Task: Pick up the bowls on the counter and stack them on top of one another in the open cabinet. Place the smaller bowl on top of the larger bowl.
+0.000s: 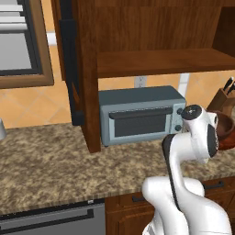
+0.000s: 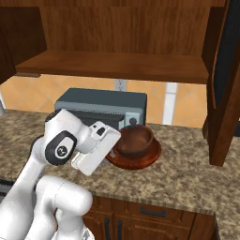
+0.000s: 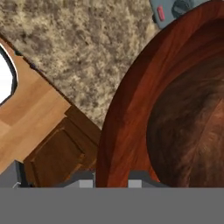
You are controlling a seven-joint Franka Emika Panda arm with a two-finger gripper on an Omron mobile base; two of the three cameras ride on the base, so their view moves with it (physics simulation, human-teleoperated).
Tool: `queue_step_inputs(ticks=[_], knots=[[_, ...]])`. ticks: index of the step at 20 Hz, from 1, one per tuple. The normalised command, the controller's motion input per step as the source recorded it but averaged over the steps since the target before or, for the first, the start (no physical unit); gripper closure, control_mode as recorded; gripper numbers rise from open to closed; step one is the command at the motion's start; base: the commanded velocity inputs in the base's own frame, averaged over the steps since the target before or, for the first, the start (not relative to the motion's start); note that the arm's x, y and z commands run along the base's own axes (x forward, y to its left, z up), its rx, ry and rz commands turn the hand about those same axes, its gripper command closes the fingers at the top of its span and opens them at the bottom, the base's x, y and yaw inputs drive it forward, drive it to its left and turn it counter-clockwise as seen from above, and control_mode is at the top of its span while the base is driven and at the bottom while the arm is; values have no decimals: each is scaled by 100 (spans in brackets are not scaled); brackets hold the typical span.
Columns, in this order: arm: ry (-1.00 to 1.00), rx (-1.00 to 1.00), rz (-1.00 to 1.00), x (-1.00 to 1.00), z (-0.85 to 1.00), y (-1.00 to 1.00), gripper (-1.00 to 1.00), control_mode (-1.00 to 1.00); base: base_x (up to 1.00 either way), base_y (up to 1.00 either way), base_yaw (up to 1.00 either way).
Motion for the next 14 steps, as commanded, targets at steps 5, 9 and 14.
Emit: queue_step_inputs(ticks=[5, 9, 14], knots=[[0, -8, 4, -47, 100, 60, 100, -100, 0, 0, 0], [-2, -9, 5, -35, 100, 51, 100, -100, 0, 0, 0], [-6, -9, 6, -17, 100, 39, 100, -100, 0, 0, 0]])
